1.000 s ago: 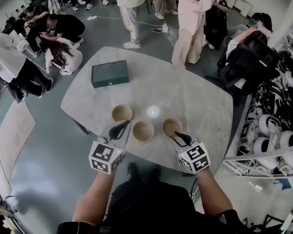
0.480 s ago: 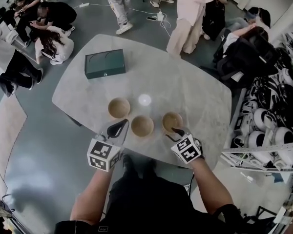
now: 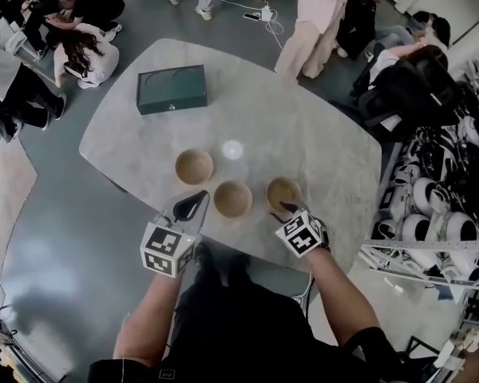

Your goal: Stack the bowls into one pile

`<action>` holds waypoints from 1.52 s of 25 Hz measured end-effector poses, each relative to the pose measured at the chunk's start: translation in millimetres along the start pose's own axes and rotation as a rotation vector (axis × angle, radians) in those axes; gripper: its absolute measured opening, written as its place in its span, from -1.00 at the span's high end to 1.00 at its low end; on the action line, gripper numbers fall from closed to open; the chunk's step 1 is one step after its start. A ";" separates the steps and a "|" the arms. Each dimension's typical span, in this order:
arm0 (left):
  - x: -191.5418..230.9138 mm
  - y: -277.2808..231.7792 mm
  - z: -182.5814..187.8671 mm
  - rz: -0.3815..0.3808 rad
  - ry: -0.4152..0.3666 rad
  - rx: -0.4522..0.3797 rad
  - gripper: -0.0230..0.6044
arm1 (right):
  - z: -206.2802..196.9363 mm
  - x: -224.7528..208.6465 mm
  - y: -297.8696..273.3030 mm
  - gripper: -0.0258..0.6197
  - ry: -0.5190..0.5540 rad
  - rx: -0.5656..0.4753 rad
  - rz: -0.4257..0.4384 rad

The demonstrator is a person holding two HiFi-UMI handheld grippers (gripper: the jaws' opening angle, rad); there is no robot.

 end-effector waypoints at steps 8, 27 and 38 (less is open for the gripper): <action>4.5 3.4 -6.9 0.022 0.023 0.008 0.89 | -12.6 -1.1 -23.1 0.40 0.048 0.078 0.027; 5.2 25.5 -2.6 0.040 0.014 0.026 0.89 | -6.8 -2.2 -23.5 0.87 0.090 0.103 0.003; 6.0 27.2 23.6 0.006 -0.025 -0.011 0.89 | 18.0 -12.8 21.8 0.87 0.037 0.022 -0.058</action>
Point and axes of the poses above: the fingertips, and each gripper's own axes: y backward along the fingers, x to its left, z out of its top, the point moved 2 cm from there along y, backward along the fingers, and after that the axes turned 9 degrees about -x, right-handed, at the moved point
